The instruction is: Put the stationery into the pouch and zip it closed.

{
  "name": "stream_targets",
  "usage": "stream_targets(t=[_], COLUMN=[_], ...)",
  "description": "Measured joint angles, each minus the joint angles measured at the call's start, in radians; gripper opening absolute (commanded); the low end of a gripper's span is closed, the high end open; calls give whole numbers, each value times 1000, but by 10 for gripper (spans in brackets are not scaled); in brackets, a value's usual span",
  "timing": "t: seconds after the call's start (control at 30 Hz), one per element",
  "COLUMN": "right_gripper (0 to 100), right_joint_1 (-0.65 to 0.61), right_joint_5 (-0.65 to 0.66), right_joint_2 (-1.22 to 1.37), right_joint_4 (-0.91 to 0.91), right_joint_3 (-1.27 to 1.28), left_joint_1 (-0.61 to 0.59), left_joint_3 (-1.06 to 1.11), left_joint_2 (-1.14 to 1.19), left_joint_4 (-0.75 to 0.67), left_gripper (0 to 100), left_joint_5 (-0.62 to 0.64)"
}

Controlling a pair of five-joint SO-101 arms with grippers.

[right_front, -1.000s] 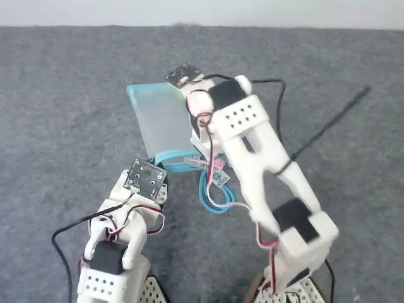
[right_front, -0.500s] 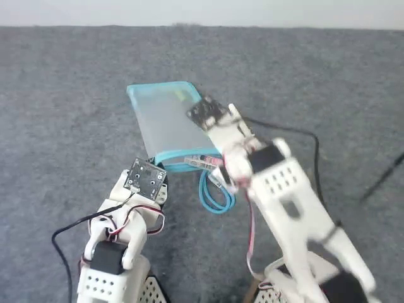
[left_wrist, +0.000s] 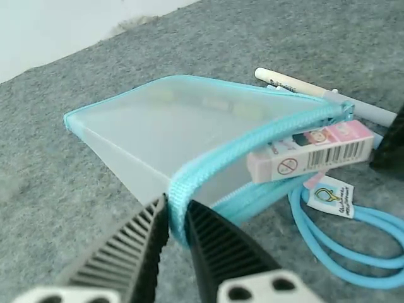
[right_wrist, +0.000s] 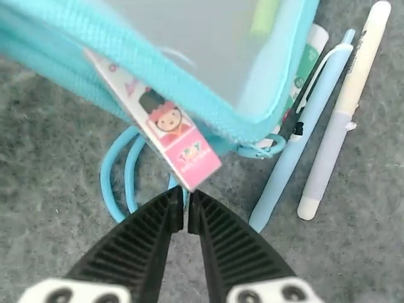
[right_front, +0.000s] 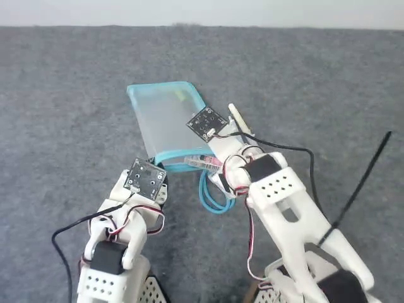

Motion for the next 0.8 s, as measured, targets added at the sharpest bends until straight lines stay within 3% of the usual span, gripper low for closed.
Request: stream_targets(t=[0.6,0.8], right_gripper=[6,6], right_joint_1=[-170,-121], right_joint_5=[-41,-46], right_joint_2=[12,-5], right_joint_4=[-28,32], right_joint_3=[-146,-187], left_joint_1=[0,0], left_joint_3=[0,0], left_joint_2=[0,0], left_joint_4=[0,0], left_gripper=[12,12], left_joint_5=[0,0])
